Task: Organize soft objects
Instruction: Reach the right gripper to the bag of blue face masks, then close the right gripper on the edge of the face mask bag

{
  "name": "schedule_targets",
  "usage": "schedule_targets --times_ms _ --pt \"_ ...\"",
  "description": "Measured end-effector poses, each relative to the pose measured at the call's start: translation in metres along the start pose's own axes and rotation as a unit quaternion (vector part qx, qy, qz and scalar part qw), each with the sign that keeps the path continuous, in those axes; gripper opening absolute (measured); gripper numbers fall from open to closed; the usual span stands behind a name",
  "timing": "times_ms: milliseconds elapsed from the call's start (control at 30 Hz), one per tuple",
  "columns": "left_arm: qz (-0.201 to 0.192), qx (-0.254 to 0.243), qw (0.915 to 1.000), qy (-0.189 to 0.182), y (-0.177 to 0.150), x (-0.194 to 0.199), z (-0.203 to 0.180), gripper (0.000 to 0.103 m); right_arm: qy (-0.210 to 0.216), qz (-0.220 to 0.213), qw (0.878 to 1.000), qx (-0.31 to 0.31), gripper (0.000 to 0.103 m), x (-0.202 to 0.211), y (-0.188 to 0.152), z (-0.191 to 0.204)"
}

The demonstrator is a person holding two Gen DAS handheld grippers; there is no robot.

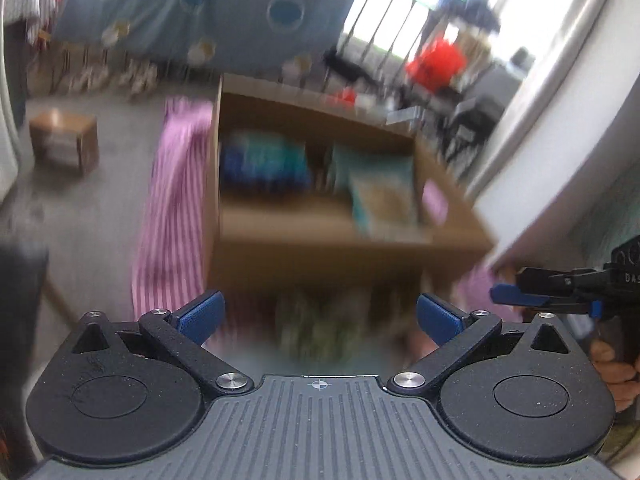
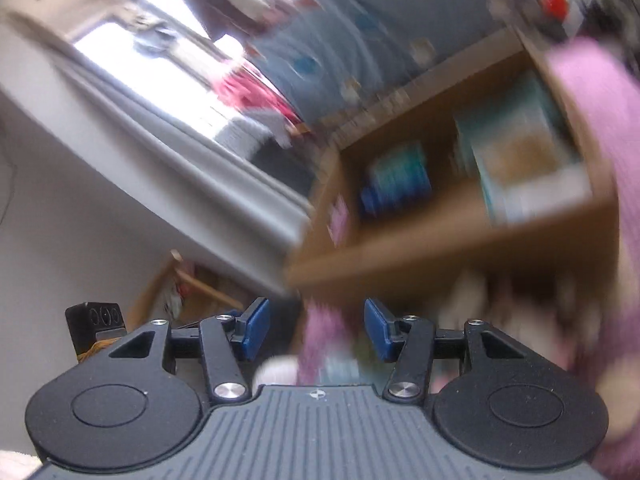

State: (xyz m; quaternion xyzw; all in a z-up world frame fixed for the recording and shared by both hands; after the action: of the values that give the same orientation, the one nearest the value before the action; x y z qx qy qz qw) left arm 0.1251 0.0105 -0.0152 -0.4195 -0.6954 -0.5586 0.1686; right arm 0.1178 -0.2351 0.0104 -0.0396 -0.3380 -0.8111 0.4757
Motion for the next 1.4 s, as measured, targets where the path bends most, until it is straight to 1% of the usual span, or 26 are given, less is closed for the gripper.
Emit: schedule_targets --times_ms 67,133,200,333,367,433,533,567,600,633,667,767,833,867,933,1000,1100,1167,1233,1267,1400 --pt "0.033 0.005 0.9994 0.011 -0.025 -0.015 0.004 0.102 -0.003 0.018 0.998 -0.052 0.055 -0.014 -0.031 -0.02" --pt "0.063 0.01 0.9977 0.022 -0.046 -0.029 0.008 0.1 -0.024 0.034 0.994 -0.1 0.055 -0.031 -0.059 -0.044" --pt "0.079 0.018 0.9962 0.03 -0.063 -0.033 0.011 0.099 -0.05 0.049 0.989 -0.133 0.054 -0.045 -0.08 -0.063" --pt "0.103 0.042 0.9937 0.008 -0.082 -0.042 0.015 0.095 -0.077 0.055 0.976 -0.196 0.051 -0.067 -0.1 -0.089" --pt "0.104 0.042 0.9936 0.008 -0.083 -0.044 0.016 0.095 -0.075 0.053 0.975 -0.204 0.044 -0.072 -0.101 -0.091" --pt "0.089 0.042 0.9951 0.013 -0.083 -0.045 0.019 0.093 -0.067 0.043 0.973 -0.216 0.044 -0.079 -0.101 -0.093" --pt "0.083 0.049 0.9953 0.01 -0.078 -0.05 0.027 0.091 -0.064 0.029 0.972 -0.223 0.044 -0.088 -0.103 -0.091" --pt "0.085 0.054 0.9949 0.008 -0.073 -0.052 0.03 0.087 -0.056 0.027 0.971 -0.232 0.045 -0.091 -0.103 -0.091" --pt "0.084 0.057 0.9948 0.004 -0.073 -0.051 0.032 0.086 -0.047 0.023 0.969 -0.241 0.044 -0.097 -0.102 -0.09" --pt "0.082 0.059 0.9949 0.0 -0.077 -0.045 0.031 0.086 -0.031 0.015 0.967 -0.252 0.044 -0.097 -0.102 -0.088" --pt "0.077 0.06 0.9952 -0.005 -0.076 -0.041 0.033 0.086 -0.008 0.002 0.966 -0.259 0.041 -0.096 -0.101 -0.085" --pt "0.055 0.059 0.9966 -0.02 -0.07 -0.032 0.034 0.086 0.032 -0.035 0.966 -0.252 0.041 -0.09 -0.096 -0.076" --pt "0.048 0.061 0.9966 -0.028 -0.067 -0.027 0.036 0.086 0.044 -0.05 0.966 -0.249 0.041 -0.088 -0.091 -0.074" --pt "0.046 0.059 0.9967 -0.031 -0.067 -0.026 0.037 0.086 0.043 -0.049 0.967 -0.247 0.041 -0.091 -0.088 -0.074" --pt "0.048 0.054 0.9971 -0.023 -0.068 -0.026 0.037 0.086 0.03 -0.041 0.967 -0.251 0.041 -0.096 -0.088 -0.076" --pt "0.057 0.05 0.9971 -0.008 -0.069 -0.03 0.04 0.086 0.022 -0.018 0.963 -0.266 0.042 -0.1 -0.092 -0.076" --pt "0.078 0.054 0.9955 0.005 -0.073 -0.038 0.045 0.087 -0.016 0.019 0.964 -0.265 0.043 -0.103 -0.104 -0.077" --pt "0.094 0.061 0.9936 0.011 -0.076 -0.045 0.049 0.087 -0.028 0.033 0.964 -0.264 0.043 -0.105 -0.108 -0.077" --pt "0.105 0.067 0.9922 0.01 -0.078 -0.051 0.051 0.087 -0.03 0.038 0.963 -0.266 0.044 -0.108 -0.114 -0.079" --pt "0.111 0.072 0.9912 0.008 -0.078 -0.054 0.052 0.09 -0.036 0.039 0.962 -0.269 0.044 -0.109 -0.115 -0.081" --pt "0.11 0.08 0.9907 -0.005 -0.075 -0.058 0.051 0.092 -0.025 0.029 0.96 -0.277 0.043 -0.114 -0.113 -0.086"
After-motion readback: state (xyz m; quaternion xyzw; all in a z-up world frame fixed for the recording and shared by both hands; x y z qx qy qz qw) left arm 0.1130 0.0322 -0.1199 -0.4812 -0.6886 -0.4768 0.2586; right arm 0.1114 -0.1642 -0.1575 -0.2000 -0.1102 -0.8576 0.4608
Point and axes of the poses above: each gripper's, at about its wrist camera, not at the fingertips, and x roughly against the way its jaws point, z to its left, y to its top, the point moved 6 cm from there along -x, roughly the way its jaws point, and after that the axes turned 5 degrees about y, right-handed, at the moved point
